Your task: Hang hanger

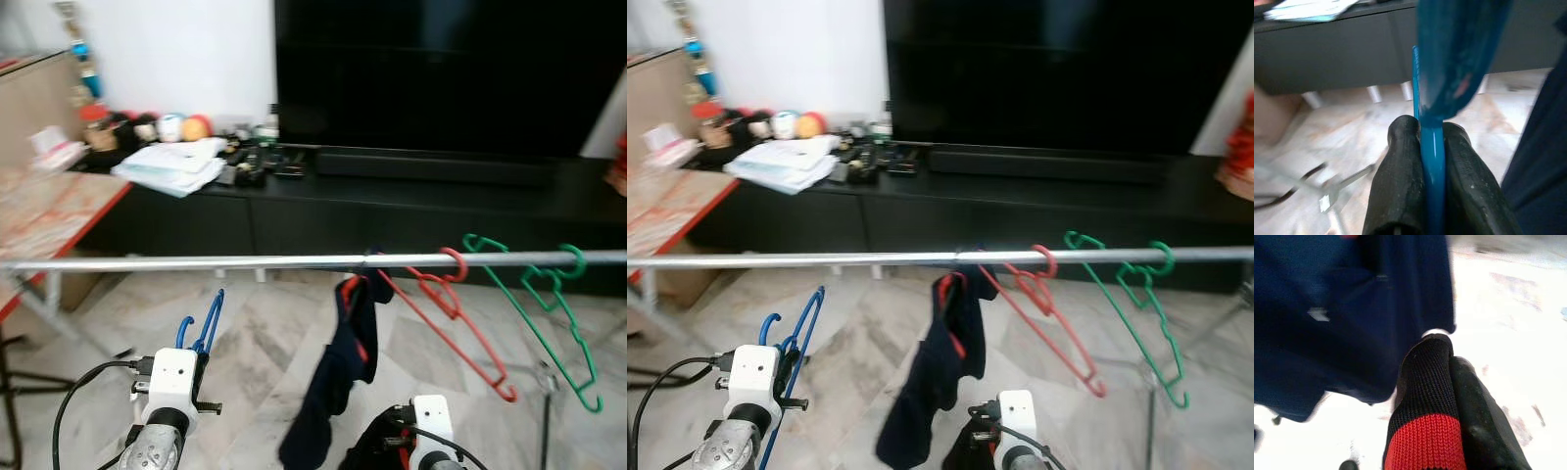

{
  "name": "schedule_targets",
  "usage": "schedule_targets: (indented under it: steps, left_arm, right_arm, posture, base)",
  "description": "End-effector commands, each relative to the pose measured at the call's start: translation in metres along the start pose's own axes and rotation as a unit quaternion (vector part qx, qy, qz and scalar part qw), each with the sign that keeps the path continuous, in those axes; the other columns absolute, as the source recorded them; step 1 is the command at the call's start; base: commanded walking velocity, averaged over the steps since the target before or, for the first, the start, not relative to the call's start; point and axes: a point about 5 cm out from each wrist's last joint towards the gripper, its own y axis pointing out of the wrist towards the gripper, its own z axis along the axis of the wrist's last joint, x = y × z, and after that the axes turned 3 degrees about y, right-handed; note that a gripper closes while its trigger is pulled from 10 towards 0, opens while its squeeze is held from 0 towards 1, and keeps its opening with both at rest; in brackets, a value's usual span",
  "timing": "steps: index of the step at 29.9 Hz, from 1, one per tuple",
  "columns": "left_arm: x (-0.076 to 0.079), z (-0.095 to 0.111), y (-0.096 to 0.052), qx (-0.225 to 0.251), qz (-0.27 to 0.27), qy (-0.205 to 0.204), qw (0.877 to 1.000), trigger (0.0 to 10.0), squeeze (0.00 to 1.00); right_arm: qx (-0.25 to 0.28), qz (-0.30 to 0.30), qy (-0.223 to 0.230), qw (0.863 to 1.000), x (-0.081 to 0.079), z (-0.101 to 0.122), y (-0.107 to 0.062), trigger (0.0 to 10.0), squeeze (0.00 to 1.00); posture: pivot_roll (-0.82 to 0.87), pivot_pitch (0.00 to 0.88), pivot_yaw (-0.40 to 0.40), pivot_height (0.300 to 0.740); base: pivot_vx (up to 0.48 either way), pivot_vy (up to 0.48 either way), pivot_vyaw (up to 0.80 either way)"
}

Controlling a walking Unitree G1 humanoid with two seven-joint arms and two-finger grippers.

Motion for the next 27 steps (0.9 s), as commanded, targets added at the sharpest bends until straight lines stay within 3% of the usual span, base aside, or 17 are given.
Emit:
schedule_targets:
  steps: [1,9,14,27]
  left_arm:
    - [0.0001,0.003,-0.0001,0.003,-0.001,-0.004,1.0,10.0,0.0]
    - [0.0008,0.0021,-0.0014,0.0,-0.002,-0.007,1.0,10.0,0.0]
    - [0.0021,0.002,-0.0025,0.0,-0.003,-0.012,1.0,10.0,0.0]
    - [0.0041,0.0018,-0.0036,-0.003,-0.003,-0.018,1.0,10.0,0.0]
  right_arm:
    - [0.009,0.0,0.003,1.0,-0.0002,0.0065,0.0019,10.0,0.0]
    - [0.007,0.001,0.002,1.0,-0.0008,0.0059,0.002,10.0,0.0]
    - [0.014,0.005,-0.006,1.0,-0.0017,0.0072,0.0019,10.0,0.0]
    - [0.01,0.002,0.0,1.0,0.0004,0.0038,0.0009,10.0,0.0]
  posture:
    - [0.08,0.034,0.048,0.74]
    - [0.08,0.037,0.049,0.74]
    - [0.08,0.038,0.049,0.74]
    - [0.08,0.042,0.047,0.74]
  base:
    - [0.0,0.0,-0.78]
    - [0.0,0.0,-0.78]
    - [0.0,0.0,0.0]
    - [-0.293,0.0,0.0]
